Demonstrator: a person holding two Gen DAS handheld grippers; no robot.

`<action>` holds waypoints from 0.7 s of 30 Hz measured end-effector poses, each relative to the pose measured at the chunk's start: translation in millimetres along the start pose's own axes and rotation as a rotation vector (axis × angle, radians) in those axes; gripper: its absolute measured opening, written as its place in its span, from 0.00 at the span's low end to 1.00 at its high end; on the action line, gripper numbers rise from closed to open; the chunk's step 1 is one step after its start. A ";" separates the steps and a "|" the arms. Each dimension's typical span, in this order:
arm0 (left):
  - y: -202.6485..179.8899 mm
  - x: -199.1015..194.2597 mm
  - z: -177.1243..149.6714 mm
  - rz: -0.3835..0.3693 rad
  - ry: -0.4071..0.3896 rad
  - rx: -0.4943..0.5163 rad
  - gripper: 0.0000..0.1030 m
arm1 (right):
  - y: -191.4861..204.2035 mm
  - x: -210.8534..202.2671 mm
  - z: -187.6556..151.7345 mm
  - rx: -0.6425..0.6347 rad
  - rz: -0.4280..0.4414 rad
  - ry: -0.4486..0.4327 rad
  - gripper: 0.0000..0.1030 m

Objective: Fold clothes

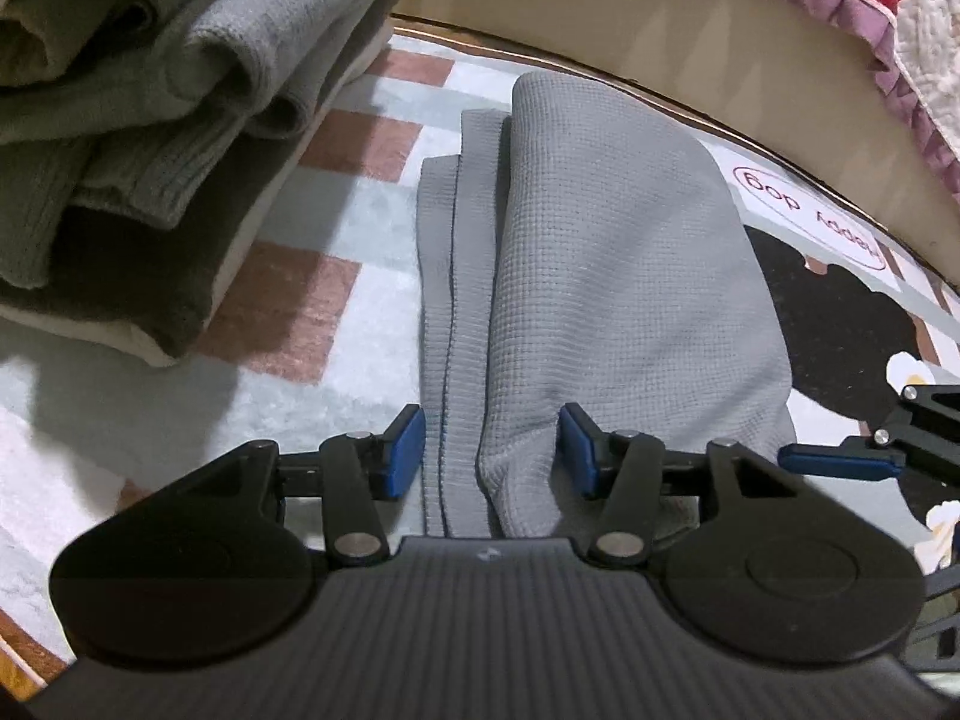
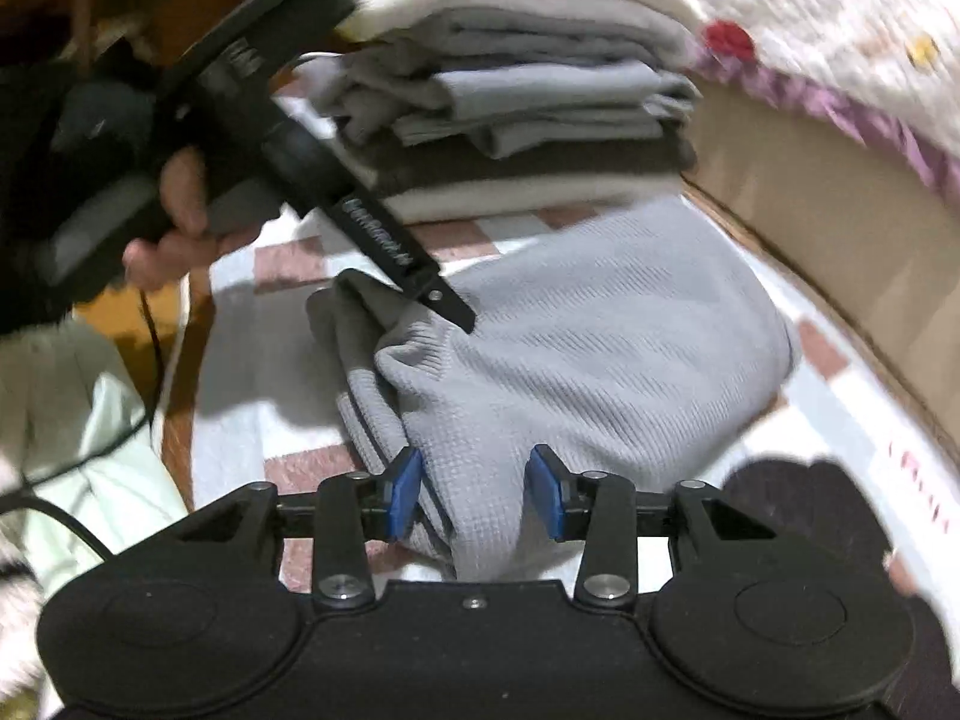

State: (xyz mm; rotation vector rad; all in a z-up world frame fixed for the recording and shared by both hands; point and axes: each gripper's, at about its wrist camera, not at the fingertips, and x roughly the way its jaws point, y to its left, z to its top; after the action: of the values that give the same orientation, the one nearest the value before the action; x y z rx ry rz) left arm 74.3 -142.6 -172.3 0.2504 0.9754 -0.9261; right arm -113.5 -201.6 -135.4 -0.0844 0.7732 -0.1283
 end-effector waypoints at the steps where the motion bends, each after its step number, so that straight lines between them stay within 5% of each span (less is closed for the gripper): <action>1: -0.9 -1.0 0.3 0.012 -0.002 0.008 0.48 | 3.6 2.5 -0.7 -0.036 0.013 0.005 0.45; 3: -2.3 -4.9 2.0 0.040 -0.002 0.021 0.48 | 6.4 5.8 -2.3 -0.054 0.043 0.029 0.34; 5: -6.6 -19.8 5.1 0.058 -0.023 0.038 0.25 | 6.6 4.8 -4.6 -0.041 0.050 0.037 0.33; 6: -10.7 -33.7 7.3 0.053 -0.052 0.050 0.21 | 6.0 3.5 -5.4 -0.042 0.053 0.038 0.33; 9: -24.4 -67.7 10.8 -0.049 -0.161 0.101 0.21 | 6.5 1.5 -6.9 -0.076 0.062 0.048 0.33; 12: -28.3 -51.2 8.2 -0.134 -0.080 0.096 0.24 | 10.1 1.1 -7.5 -0.107 0.060 0.052 0.33; 16: -34.3 -21.8 -7.9 -0.046 0.073 0.202 0.24 | 10.2 1.5 -5.6 -0.088 0.076 0.036 0.34; 21: -19.9 -24.6 -6.0 -0.056 0.091 0.137 0.25 | -14.6 -8.9 2.4 0.030 0.178 0.031 0.34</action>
State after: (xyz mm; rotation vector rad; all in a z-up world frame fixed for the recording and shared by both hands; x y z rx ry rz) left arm 49.8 -137.5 -152.0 0.3854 1.0079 -1.0420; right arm -119.3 -214.7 -125.8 0.0148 0.8054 0.0277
